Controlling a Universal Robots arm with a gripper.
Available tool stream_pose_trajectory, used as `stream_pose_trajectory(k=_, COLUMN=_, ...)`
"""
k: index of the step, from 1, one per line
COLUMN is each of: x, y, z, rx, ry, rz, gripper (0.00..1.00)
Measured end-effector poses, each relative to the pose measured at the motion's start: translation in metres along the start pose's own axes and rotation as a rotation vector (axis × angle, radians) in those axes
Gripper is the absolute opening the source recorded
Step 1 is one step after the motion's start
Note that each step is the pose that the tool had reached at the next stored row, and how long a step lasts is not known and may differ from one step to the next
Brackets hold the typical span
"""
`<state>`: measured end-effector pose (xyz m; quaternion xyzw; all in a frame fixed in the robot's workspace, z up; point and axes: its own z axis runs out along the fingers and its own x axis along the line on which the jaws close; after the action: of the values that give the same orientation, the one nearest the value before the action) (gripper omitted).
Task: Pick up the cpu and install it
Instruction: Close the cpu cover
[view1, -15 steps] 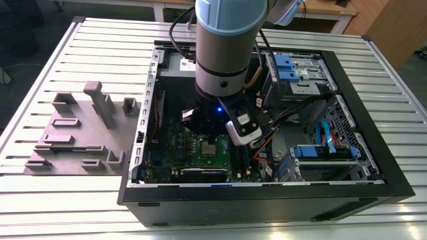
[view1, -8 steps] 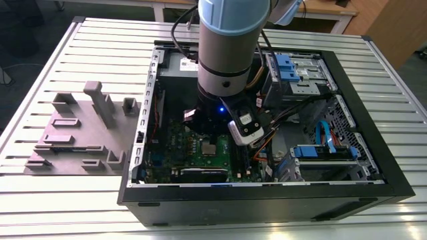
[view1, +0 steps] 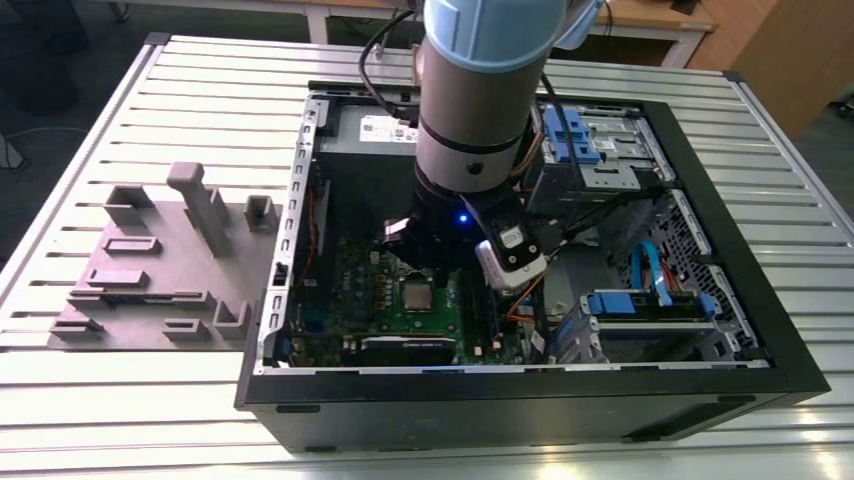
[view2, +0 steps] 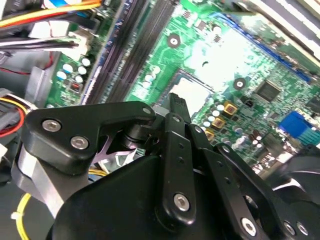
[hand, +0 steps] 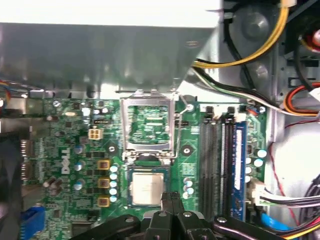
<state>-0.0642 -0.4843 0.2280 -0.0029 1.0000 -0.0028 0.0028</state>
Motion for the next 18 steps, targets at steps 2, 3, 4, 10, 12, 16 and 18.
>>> stream_pose_trajectory(k=2, x=-0.0033, y=0.0018, z=0.0002, rx=0.0001, ry=0.0001, rz=0.0, gripper=0.1)
stream_pose_trajectory(k=3, x=-0.0046, y=0.0027, z=0.0003, rx=0.0001, ry=0.0, rz=-0.001, gripper=0.1)
stream_pose_trajectory(k=4, x=-0.0055, y=0.0034, z=0.0005, rx=0.0001, ry=0.0001, rz=-0.002, gripper=0.1)
stream_pose_trajectory(k=10, x=-0.0064, y=0.0046, z=0.0031, rx=-0.0001, ry=-0.0004, rz=-0.043, gripper=0.1)
stream_pose_trajectory(k=12, x=-0.0065, y=0.0046, z=0.0037, rx=-0.0002, ry=-0.0006, rz=-0.066, gripper=0.1)
stream_pose_trajectory(k=16, x=-0.0065, y=0.0047, z=0.0053, rx=-0.0007, ry=-0.0011, rz=-0.124, gripper=0.1)
stream_pose_trajectory(k=18, x=-0.0065, y=0.0047, z=0.0063, rx=-0.0009, ry=-0.0013, rz=-0.158, gripper=0.1)
